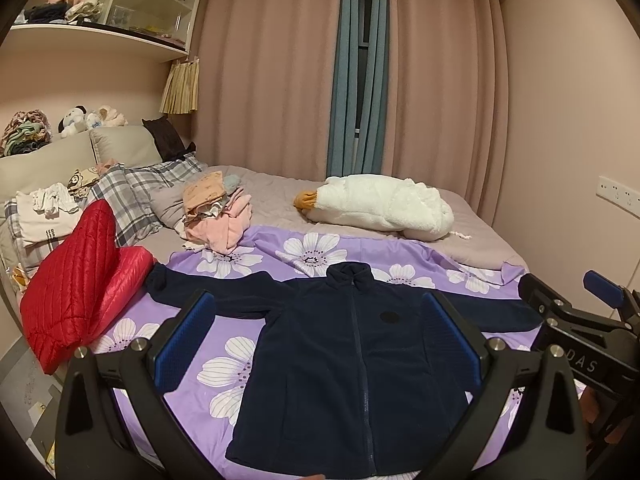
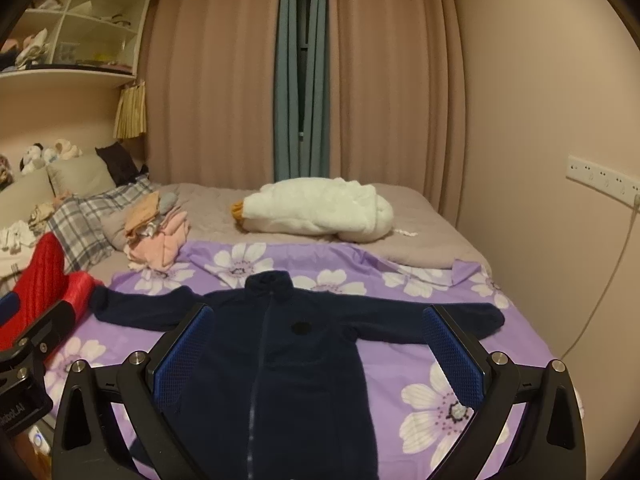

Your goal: Fold large clothes

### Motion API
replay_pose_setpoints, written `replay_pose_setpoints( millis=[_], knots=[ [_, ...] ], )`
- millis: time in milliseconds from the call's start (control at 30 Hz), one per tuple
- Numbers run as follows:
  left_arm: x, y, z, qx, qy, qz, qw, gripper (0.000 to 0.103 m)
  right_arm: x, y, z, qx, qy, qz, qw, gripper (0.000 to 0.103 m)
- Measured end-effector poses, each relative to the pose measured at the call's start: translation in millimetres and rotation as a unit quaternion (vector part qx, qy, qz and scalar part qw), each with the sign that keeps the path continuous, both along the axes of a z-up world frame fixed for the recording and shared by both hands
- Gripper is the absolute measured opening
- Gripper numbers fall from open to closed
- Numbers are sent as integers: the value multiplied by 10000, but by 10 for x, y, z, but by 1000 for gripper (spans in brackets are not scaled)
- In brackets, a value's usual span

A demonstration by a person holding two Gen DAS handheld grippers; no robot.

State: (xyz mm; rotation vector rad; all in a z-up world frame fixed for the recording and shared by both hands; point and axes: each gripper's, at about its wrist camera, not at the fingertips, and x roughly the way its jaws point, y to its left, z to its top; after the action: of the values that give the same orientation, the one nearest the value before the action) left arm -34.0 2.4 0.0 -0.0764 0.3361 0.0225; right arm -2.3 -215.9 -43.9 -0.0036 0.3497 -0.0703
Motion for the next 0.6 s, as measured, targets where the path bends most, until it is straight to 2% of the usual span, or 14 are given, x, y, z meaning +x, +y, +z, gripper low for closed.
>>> replay_pose_setpoints(
  millis=[600],
  knots=[
    [33,17,-20,-162,136,-7,9998,103,-21,7,23,-88,-1,-60,9999,103]
  ],
)
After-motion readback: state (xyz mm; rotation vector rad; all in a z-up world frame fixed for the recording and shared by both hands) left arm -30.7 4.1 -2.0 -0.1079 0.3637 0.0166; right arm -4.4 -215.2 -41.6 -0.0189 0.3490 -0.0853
